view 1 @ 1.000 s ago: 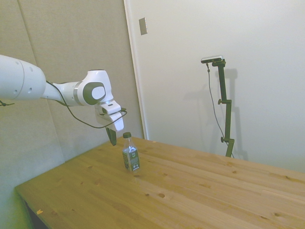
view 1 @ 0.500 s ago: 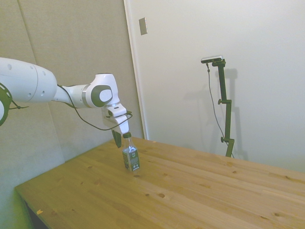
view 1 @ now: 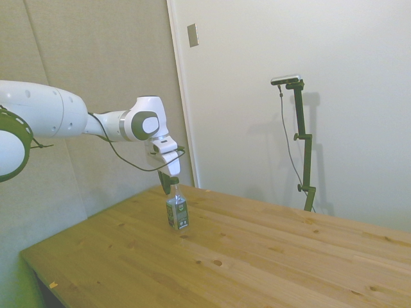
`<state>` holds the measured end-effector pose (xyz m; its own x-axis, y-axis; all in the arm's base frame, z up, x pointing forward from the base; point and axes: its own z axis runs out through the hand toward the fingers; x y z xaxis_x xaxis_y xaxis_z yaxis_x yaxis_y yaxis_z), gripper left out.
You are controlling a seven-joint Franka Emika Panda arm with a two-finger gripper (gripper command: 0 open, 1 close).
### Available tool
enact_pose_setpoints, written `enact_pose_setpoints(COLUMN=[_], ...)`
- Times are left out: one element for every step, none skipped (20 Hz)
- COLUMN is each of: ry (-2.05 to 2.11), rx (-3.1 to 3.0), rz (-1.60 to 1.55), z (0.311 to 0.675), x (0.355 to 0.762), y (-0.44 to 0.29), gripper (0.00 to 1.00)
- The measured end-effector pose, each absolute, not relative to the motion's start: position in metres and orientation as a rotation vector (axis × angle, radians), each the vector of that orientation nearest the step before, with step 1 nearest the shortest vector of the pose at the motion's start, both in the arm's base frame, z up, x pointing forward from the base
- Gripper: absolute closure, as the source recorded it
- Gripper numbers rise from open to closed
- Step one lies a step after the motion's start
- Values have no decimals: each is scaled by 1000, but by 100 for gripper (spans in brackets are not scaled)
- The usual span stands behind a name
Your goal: Knock down the bottle
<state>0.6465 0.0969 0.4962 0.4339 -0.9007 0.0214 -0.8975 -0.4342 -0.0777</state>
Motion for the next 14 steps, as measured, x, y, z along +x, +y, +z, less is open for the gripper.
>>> enact_pose_setpoints(ry=[1654, 1669, 1681, 1691, 1701, 1707, 1712, 1715, 1717, 1716, 1716, 1717, 1720, 1725], rx=[-2611, -2607, -2604, -2603, -2604, -2607, -2611, -2615, -2618, -2621, -2622, -2624, -2625, -2623], rz=[-97, -105, -103, -102, -102, -101, -102, -105, -112, -121, -136, -157, -180, -194], z=[499, 499, 497, 493, 488, 483, 478, 472, 469, 467, 467, 468, 470, 472], x=[652, 658, 666, 674, 683, 691, 699, 706, 712, 717, 722, 725, 728, 730], y=[93, 90, 87, 84, 83, 83, 84, 86, 88, 90, 91, 90, 88, 86], gripper=[100, 100, 100, 100, 100, 100, 100, 100, 100, 100, 100, 100, 100, 100])
